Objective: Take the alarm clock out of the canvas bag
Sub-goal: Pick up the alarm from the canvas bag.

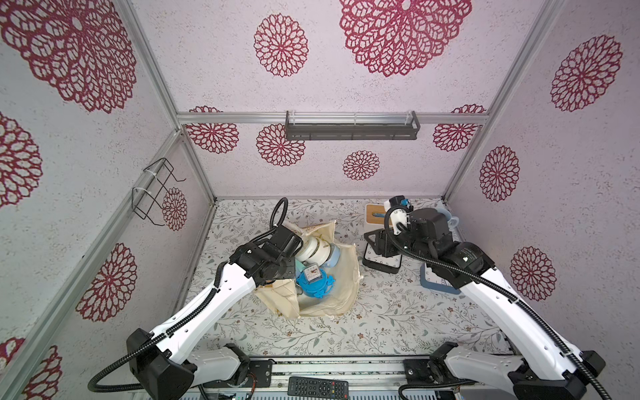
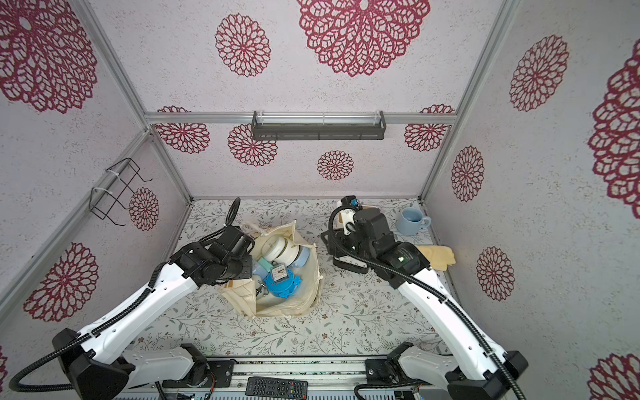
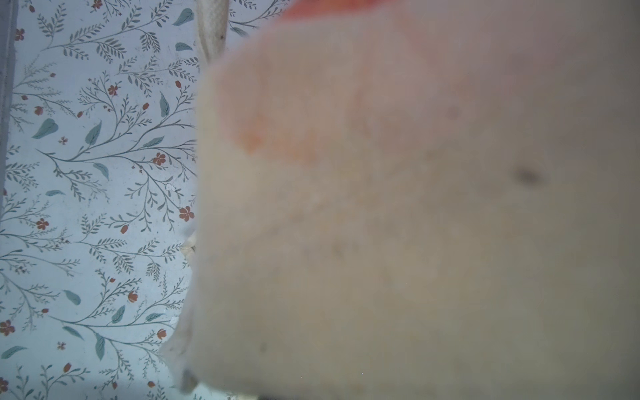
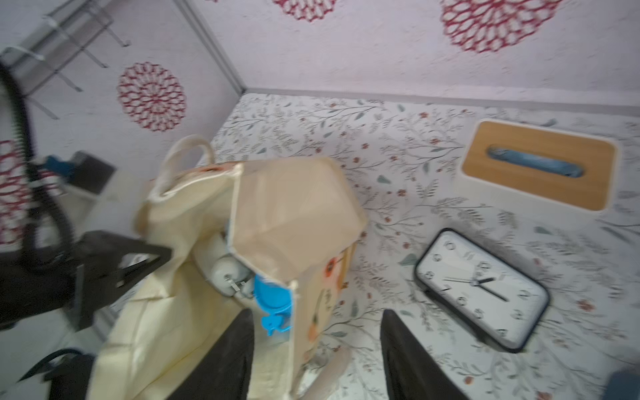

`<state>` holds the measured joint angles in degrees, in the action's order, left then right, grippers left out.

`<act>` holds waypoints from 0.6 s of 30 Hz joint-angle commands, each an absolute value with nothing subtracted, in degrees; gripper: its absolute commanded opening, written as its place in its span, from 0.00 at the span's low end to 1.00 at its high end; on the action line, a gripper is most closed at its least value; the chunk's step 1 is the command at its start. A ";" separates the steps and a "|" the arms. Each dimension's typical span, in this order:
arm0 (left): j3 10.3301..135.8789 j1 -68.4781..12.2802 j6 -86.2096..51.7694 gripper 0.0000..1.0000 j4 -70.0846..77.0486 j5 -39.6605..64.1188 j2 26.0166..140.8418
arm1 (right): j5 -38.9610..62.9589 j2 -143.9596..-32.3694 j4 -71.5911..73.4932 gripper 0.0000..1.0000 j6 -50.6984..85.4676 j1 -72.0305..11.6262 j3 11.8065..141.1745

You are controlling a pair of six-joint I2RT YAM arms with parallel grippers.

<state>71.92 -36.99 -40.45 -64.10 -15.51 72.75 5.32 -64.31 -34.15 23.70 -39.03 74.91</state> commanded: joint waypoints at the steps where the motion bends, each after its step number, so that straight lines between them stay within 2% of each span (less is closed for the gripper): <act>1: 72.51 -38.33 -44.03 0.00 -65.82 -13.29 73.04 | 6.52 -63.63 -31.88 0.59 33.41 -45.80 71.17; 7: 70.12 -38.72 -46.89 0.00 -66.53 -15.48 72.77 | 2.46 -68.29 -26.99 0.60 44.14 -54.27 68.56; 11: 68.33 -39.70 -49.20 0.00 -66.18 -16.25 73.25 | -0.86 -74.81 -22.81 0.64 46.28 -58.07 68.38; 18: 66.77 -41.60 -52.28 0.00 -64.48 -16.31 74.94 | -8.00 -83.63 -14.82 0.68 52.20 -58.98 65.77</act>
